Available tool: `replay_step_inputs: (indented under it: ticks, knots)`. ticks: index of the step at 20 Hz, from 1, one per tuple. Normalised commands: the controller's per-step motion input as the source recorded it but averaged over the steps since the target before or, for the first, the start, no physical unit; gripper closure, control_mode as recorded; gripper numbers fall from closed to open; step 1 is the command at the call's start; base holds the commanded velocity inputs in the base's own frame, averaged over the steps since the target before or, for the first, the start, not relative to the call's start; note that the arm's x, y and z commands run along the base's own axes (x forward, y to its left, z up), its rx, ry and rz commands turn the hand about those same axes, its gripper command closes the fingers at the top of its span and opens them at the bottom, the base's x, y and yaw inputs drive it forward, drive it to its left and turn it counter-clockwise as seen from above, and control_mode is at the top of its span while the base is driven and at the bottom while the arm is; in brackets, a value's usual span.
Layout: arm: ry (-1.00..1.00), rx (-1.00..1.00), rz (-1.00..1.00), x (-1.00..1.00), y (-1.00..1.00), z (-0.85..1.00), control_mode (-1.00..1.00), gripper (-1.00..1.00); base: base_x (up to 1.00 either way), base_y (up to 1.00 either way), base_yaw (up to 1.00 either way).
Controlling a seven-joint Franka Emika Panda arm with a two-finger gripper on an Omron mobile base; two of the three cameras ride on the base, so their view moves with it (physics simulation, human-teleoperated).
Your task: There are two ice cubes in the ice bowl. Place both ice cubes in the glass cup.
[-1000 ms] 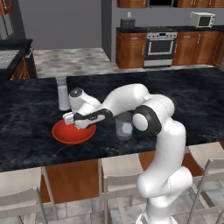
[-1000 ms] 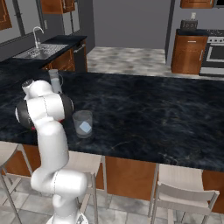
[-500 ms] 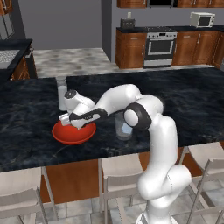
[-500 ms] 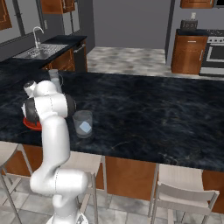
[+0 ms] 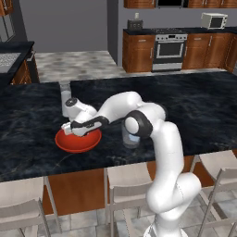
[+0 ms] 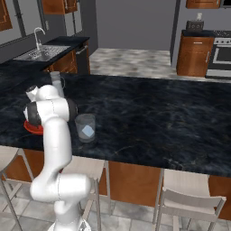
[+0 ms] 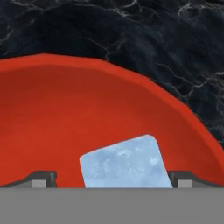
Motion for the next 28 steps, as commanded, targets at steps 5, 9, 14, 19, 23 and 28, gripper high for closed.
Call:
replay_step_inputs:
  ticks: [5,9,14,19,23,28]
  knots:
    - [0.0,0.0,0.0,-0.01,-0.03,-0.08,-1.0,1.0,0.0,0.0,0.0]
    - [0.01,0.0,0.0,0.0,0.0,0.0,-1.0,1.0,0.0,0.0,0.0]
    - [-0.04,0.0,-0.02,-0.26,0.0,0.49,-1.0,1.0,0.0,0.0,0.0]
    - [-0.09,0.01,-0.1,-0.63,-0.43,1.0,-1.0,1.0,0.0,0.0,0.0]
    - [-0.02,0.1,-0.15,-0.63,-0.86,0.87,-1.0,1.0,0.0,0.0,0.0]
    - [0.0,0.23,-0.19,-0.48,-1.0,0.73,-1.0,1.0,0.0,0.0,0.0]
